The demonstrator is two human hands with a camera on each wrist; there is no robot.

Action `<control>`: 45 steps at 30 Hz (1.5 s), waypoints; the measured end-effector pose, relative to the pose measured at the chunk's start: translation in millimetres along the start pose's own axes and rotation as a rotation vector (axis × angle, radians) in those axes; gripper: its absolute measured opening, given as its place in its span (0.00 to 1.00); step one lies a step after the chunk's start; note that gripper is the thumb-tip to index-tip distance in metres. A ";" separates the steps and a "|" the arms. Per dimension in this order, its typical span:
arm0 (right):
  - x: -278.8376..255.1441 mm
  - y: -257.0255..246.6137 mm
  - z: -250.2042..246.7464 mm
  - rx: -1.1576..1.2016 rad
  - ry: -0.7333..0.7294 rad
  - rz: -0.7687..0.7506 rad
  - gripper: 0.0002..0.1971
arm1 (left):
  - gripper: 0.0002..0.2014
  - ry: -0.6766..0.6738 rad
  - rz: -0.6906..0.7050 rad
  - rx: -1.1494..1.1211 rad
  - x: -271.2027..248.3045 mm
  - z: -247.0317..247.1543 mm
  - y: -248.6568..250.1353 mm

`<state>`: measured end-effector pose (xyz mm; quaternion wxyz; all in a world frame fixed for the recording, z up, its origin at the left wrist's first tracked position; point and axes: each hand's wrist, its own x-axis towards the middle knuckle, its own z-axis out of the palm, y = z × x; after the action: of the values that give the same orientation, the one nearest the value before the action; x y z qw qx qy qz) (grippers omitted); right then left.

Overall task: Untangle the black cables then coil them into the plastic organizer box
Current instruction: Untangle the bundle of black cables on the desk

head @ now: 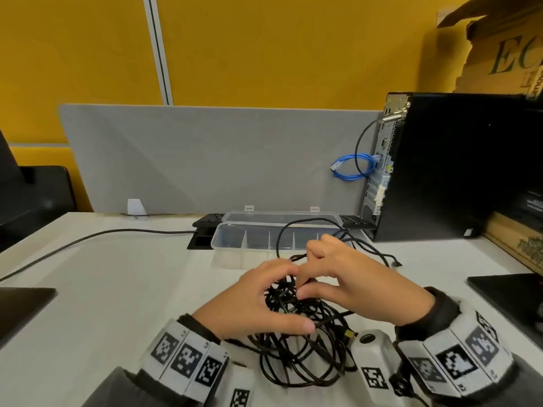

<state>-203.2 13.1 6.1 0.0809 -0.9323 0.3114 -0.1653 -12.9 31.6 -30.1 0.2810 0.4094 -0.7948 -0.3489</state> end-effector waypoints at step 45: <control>-7.2 36.1 -14.5 -0.303 0.687 0.451 0.13 | 0.15 0.207 0.026 -0.123 1.5 5.5 1.6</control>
<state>-233.8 -11.8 8.6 -0.1311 -0.7331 0.5367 -0.3966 -18.4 32.8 -31.9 0.3906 0.4151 -0.7438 -0.3490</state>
